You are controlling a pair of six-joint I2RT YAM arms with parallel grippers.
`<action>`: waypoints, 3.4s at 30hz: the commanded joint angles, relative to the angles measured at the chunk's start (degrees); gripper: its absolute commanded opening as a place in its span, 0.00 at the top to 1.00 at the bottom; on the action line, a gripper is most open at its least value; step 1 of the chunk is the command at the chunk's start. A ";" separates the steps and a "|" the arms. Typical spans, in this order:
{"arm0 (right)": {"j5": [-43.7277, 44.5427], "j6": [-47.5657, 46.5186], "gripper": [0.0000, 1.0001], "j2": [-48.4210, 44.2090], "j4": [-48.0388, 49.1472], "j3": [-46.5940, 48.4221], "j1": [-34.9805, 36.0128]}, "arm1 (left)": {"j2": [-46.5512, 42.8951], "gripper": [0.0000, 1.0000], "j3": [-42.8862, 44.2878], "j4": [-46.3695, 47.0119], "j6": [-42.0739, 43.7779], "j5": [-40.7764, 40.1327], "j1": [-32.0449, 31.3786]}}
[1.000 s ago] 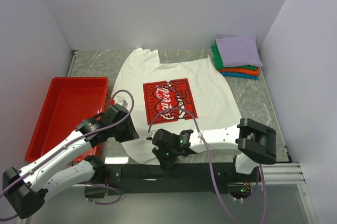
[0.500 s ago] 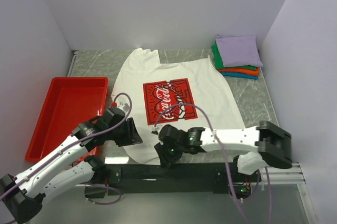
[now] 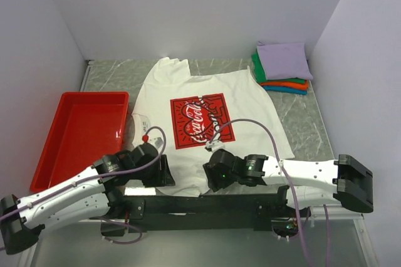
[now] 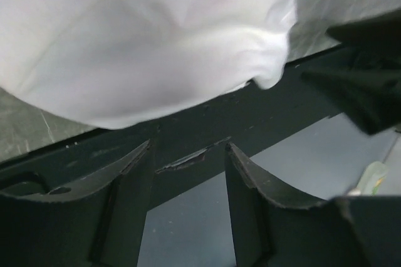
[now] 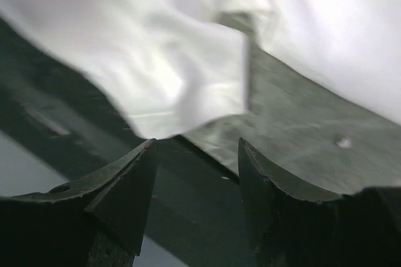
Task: Fold and stack the t-shirts
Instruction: Flatten the tshirt out
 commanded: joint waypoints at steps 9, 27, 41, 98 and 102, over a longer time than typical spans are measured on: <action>0.17 3.68 0.44 2.19 10.94 -5.22 -5.55 | 6.11 0.50 -2.49 6.44 -15.08 -12.47 -17.25; -3.08 5.09 0.64 6.33 16.48 -6.18 -5.90 | 11.75 0.53 -6.53 1.51 -35.03 -26.72 -26.24; -3.08 5.17 0.85 4.48 15.35 -5.39 -6.86 | 15.44 0.54 -8.04 6.27 -38.37 -29.79 -26.24; -19.00 -2.39 0.98 8.87 -2.33 3.76 -16.97 | -4.95 0.67 -4.17 -7.72 -28.27 -7.99 -17.27; -17.94 -1.68 0.98 9.40 0.13 2.17 -16.89 | -2.50 0.49 -0.31 -5.70 -23.01 -9.41 -17.36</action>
